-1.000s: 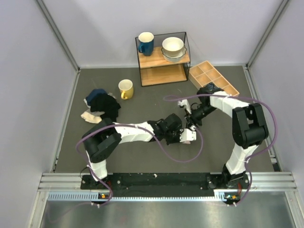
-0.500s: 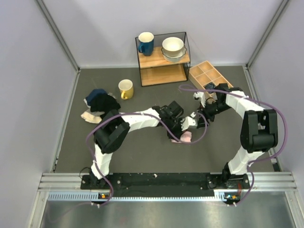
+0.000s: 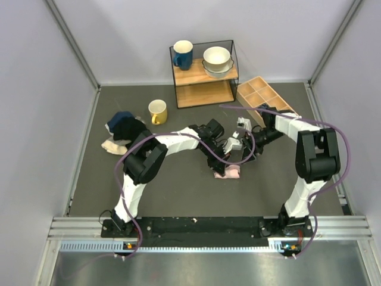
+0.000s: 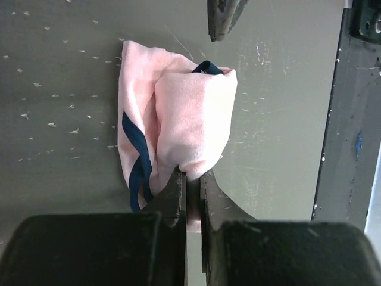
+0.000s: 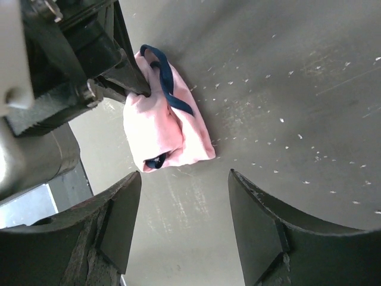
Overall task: Roll the underwear
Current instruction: Roll the underwear to the center of the board.
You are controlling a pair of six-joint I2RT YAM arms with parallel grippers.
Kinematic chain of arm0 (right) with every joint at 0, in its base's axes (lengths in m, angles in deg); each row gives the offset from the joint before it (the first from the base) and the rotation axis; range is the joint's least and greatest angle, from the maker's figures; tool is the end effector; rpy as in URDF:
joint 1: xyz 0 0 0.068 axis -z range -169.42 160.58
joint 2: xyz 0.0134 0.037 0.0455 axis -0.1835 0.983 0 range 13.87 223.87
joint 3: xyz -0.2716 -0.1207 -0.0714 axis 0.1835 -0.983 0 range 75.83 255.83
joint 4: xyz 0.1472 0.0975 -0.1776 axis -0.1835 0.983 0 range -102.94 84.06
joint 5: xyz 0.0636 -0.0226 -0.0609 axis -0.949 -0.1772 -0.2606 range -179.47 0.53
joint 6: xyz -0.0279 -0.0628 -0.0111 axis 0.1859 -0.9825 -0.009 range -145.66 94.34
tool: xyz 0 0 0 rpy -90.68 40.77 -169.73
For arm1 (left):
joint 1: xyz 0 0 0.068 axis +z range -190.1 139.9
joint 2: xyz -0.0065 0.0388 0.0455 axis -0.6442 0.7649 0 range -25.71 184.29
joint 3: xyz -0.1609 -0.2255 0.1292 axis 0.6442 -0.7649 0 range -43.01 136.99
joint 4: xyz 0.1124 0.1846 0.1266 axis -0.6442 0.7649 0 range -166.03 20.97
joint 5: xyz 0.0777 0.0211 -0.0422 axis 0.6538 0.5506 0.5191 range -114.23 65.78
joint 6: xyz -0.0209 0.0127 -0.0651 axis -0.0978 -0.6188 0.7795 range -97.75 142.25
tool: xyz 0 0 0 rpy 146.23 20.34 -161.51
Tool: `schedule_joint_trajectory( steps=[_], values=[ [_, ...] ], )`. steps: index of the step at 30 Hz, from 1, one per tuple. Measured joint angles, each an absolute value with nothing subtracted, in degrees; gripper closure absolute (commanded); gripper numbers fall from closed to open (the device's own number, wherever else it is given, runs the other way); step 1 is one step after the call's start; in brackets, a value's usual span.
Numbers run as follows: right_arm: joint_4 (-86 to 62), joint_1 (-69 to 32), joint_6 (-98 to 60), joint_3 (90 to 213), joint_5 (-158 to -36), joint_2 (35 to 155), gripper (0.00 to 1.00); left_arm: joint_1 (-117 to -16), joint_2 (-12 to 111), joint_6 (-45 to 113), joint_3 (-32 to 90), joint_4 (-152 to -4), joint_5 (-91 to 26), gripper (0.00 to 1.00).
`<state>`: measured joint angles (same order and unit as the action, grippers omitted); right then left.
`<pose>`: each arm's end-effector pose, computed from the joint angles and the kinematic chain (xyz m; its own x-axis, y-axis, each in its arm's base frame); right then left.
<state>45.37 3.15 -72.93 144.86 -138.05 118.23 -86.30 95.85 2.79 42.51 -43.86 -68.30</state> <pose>0.3036 0.0824 0.2049 -0.6434 -0.5739 -0.5067 -0.7529 0.3546 0.5544 0.2777 -0.3466 0.1721 -0.3737 0.7355 -0.5652 0.8716 0.0699 -0.4853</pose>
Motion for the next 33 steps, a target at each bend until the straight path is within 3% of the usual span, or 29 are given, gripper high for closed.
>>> schedule_joint_trajectory(
  steps=[16, 33],
  values=[
    [46.11, 3.81, -69.19, 146.59, -140.47, 122.14, 0.35, -85.01, 96.81, 7.88, 41.81, -45.07, -71.36, 1.0],
    [36.25, 6.21, -56.36, 135.44, -139.93, 107.67, 0.35, -84.99, 93.64, 19.03, 34.55, -56.15, -70.33, 1.0]
  ],
)
